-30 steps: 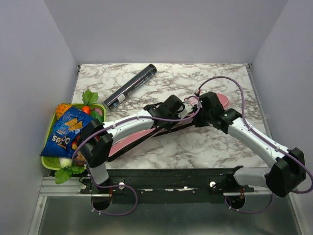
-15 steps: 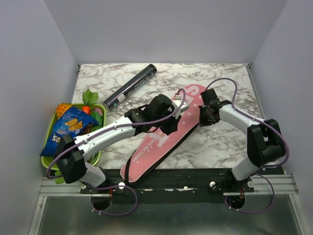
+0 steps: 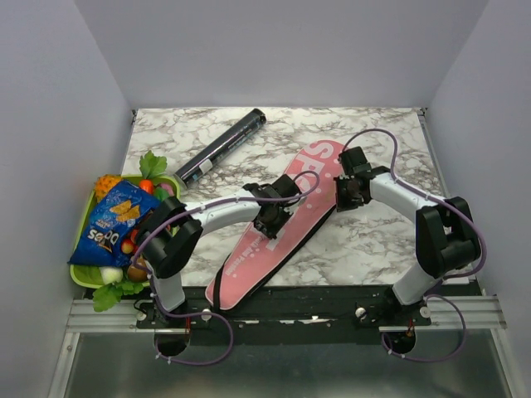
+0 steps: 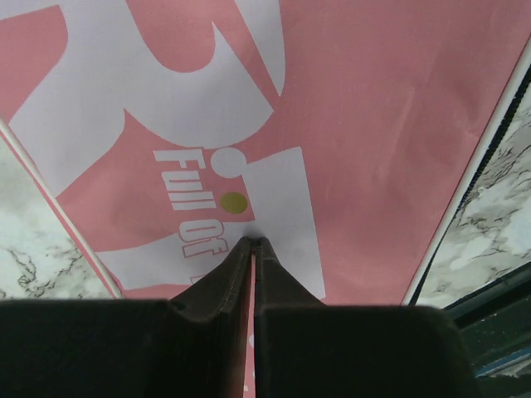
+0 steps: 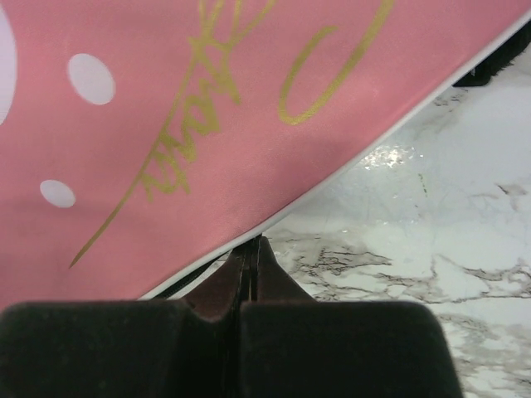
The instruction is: Pack up the badminton gear
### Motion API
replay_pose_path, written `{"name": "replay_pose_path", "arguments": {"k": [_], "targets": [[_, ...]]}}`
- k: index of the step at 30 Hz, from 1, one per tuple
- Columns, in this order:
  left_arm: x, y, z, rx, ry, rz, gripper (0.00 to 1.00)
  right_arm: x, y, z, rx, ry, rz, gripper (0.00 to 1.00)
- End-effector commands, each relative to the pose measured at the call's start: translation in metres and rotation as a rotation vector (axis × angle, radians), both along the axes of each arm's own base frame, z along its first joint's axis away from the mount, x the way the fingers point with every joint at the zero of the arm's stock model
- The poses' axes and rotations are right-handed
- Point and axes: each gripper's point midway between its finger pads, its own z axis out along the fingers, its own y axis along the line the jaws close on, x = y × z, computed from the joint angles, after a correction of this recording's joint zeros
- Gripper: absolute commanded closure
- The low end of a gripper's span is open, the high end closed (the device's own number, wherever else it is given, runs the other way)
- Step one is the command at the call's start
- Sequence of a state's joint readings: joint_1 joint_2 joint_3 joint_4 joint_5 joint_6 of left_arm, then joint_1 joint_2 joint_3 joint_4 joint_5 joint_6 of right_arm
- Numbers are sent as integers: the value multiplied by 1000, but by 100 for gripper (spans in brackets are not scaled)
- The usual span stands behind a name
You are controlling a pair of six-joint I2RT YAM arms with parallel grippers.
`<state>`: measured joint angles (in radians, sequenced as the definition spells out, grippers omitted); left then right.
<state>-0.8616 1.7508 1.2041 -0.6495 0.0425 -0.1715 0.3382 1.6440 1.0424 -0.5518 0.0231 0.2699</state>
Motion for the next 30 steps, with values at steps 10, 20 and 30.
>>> {"name": "replay_pose_path", "arguments": {"k": [10,20,30], "targets": [[10,2,-57,64,121,67,89,-42,32,-10,68,71,186,99],[33,-21,-58,-71,131,93,89,-112,99,10,343,165,403,99],[72,-48,-28,-278,80,132,89,-171,154,14,579,347,475,99]]}}
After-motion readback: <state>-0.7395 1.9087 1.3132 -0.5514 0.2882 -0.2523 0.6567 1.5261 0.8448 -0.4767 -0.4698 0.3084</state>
